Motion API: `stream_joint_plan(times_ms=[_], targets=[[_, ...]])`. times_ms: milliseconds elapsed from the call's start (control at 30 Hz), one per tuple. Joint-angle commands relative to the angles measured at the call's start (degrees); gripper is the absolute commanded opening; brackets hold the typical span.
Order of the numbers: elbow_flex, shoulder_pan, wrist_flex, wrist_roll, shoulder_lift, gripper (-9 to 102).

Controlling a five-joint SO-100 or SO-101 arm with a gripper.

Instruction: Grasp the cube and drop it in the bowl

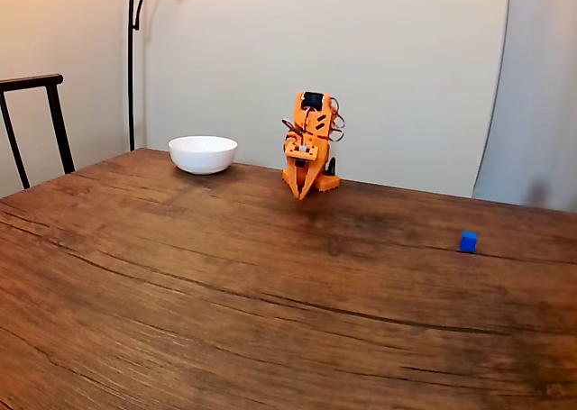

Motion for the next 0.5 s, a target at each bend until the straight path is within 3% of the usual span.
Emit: stream_joint_plan(times_ms=[0, 467], targets=[[-0.1, -0.6, 3.6, -0.3, -0.4, -1], [-9.1, -16.9, 3.7, -1.0, -0.4, -1]])
